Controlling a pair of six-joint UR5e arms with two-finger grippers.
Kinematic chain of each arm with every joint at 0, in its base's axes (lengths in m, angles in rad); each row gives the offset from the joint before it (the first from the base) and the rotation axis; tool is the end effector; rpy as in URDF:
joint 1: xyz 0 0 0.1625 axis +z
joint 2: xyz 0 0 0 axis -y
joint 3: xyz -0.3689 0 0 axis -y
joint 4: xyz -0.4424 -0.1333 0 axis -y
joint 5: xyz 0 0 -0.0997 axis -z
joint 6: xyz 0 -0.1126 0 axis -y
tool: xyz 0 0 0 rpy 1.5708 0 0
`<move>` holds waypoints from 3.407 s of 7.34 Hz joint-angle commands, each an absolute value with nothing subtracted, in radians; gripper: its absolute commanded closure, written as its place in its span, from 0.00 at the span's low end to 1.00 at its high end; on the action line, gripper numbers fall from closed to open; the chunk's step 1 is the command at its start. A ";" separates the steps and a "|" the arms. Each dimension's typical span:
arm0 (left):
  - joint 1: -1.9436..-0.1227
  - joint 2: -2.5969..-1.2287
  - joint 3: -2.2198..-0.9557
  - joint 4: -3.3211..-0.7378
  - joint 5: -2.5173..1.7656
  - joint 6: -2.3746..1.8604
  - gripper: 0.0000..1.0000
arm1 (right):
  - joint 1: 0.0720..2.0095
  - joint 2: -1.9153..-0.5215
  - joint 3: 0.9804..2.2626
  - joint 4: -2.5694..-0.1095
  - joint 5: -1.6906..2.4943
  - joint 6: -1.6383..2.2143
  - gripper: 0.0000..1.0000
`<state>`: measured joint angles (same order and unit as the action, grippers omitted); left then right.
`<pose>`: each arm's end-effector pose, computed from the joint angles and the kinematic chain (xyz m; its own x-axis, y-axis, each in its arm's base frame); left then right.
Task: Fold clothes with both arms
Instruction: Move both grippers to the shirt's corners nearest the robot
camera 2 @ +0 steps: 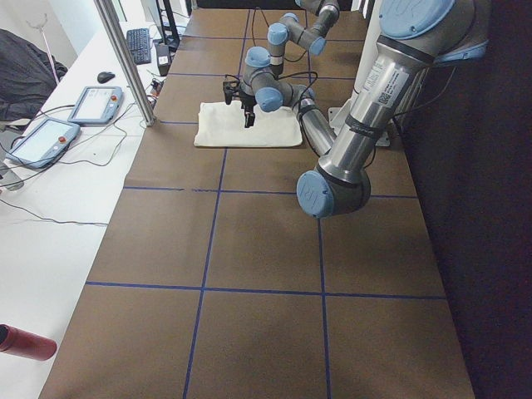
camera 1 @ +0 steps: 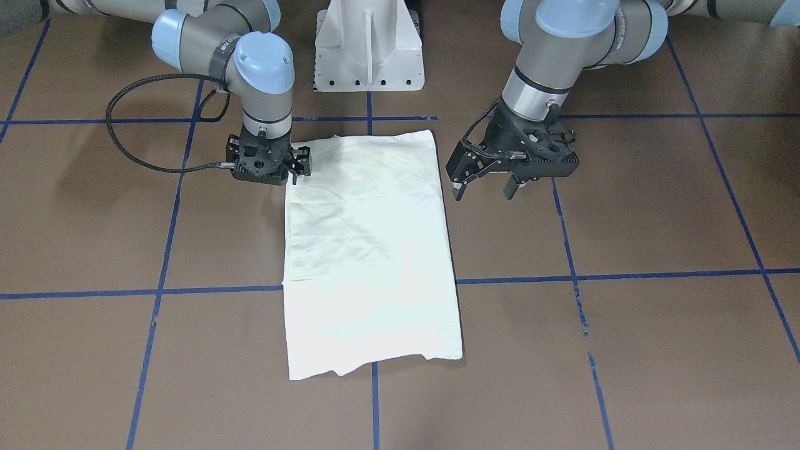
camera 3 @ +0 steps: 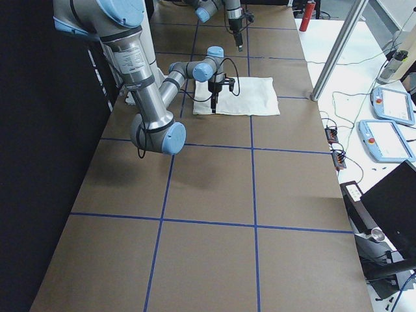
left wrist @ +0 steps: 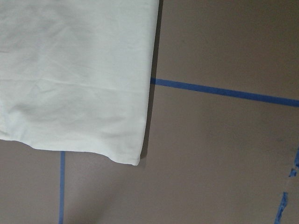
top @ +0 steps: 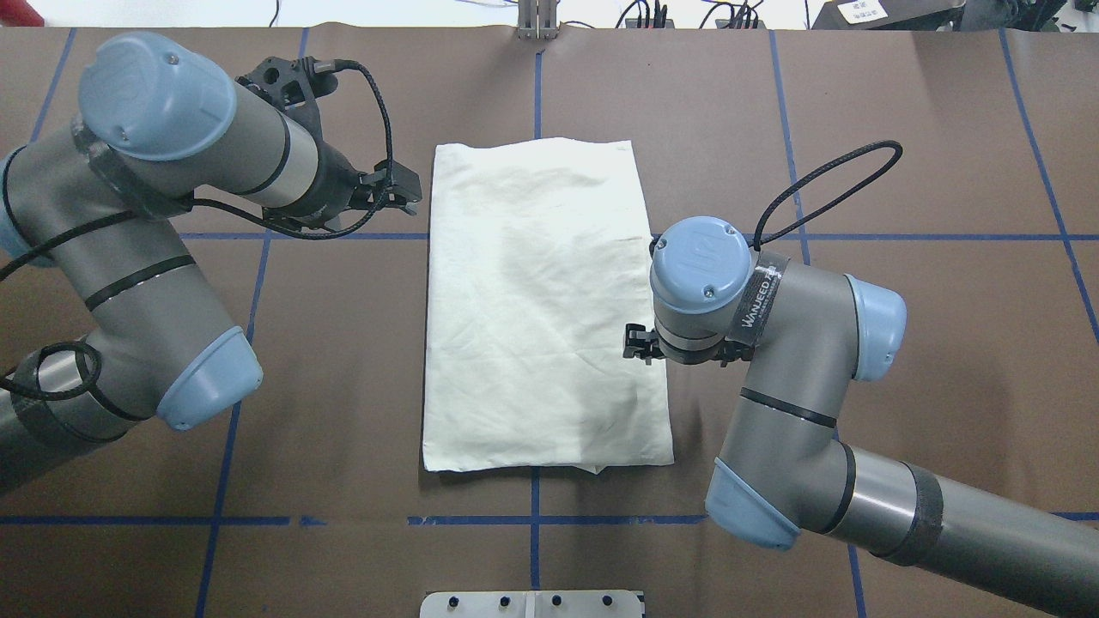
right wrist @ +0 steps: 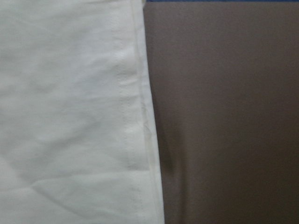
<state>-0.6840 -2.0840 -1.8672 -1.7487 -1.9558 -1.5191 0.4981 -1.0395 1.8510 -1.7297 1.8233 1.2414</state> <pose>0.4294 -0.4676 0.1378 0.4440 -0.3002 -0.8442 0.3202 0.9332 -0.1634 -0.5092 -0.3967 0.1857 0.7670 0.0606 0.6388 -0.0859 0.9963 0.0086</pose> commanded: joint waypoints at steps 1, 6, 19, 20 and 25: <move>-0.541 -2.054 -1.891 -1.764 -1.903 -1.858 0.00 | 0.497 -1.045 1.940 -1.701 1.825 1.250 0.00; -0.275 -2.031 -1.843 -1.707 -1.724 -2.101 0.13 | 0.489 -1.040 1.980 -1.701 1.845 1.270 0.00; -0.279 -1.967 -1.968 -1.686 -1.717 -1.932 1.00 | 0.451 -1.045 1.982 -1.700 1.853 1.515 0.00; -0.281 -1.968 -1.968 -1.686 -1.717 -1.916 1.00 | 0.422 -1.046 1.980 -1.698 1.850 1.595 0.00; -0.282 -1.970 -1.967 -1.687 -1.717 -1.914 1.00 | 0.281 -1.074 1.852 -1.484 1.678 1.984 0.00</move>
